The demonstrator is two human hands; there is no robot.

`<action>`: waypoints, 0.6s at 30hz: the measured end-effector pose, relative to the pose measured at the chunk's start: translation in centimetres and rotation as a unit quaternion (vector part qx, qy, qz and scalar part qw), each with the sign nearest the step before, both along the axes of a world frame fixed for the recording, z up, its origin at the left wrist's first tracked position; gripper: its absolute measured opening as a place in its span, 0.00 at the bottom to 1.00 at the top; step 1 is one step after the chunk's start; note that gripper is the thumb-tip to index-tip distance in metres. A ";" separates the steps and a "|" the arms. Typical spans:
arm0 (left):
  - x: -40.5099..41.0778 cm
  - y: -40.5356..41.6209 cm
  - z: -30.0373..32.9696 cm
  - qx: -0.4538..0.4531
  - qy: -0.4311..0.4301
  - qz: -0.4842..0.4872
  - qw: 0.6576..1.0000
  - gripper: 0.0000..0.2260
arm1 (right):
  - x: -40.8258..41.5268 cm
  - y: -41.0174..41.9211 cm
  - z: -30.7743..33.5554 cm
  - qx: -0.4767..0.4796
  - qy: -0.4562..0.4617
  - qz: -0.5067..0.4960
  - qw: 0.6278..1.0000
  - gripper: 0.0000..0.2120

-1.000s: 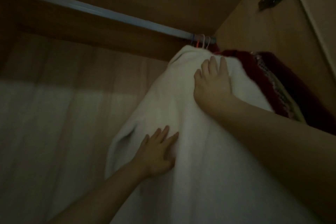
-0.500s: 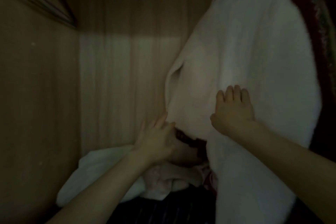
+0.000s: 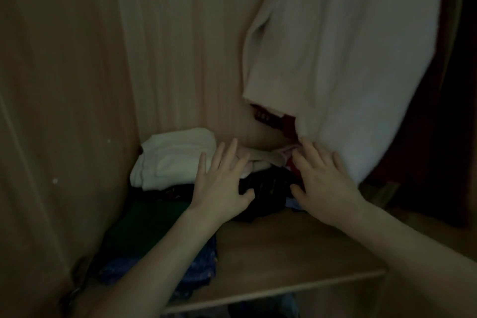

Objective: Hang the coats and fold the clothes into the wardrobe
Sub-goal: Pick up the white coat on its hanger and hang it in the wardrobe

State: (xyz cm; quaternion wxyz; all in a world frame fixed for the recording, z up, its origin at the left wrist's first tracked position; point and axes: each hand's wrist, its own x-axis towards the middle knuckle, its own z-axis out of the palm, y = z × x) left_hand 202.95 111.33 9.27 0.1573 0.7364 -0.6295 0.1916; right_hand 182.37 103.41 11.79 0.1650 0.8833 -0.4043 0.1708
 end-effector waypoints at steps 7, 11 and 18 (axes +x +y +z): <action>-5.7 2.7 -3.4 -0.001 0.003 -0.053 0.999 0.37 | -6.4 5.0 -3.8 0.029 -0.015 -0.033 0.999 0.34; -9.9 3.7 -5.0 0.010 0.018 -0.085 0.996 0.37 | -11.0 7.7 -5.2 0.052 -0.037 -0.069 0.996 0.34; -18.3 6.2 -7.2 0.026 0.013 -0.139 0.990 0.37 | -19.7 12.8 -8.2 0.074 -0.036 -0.138 0.987 0.32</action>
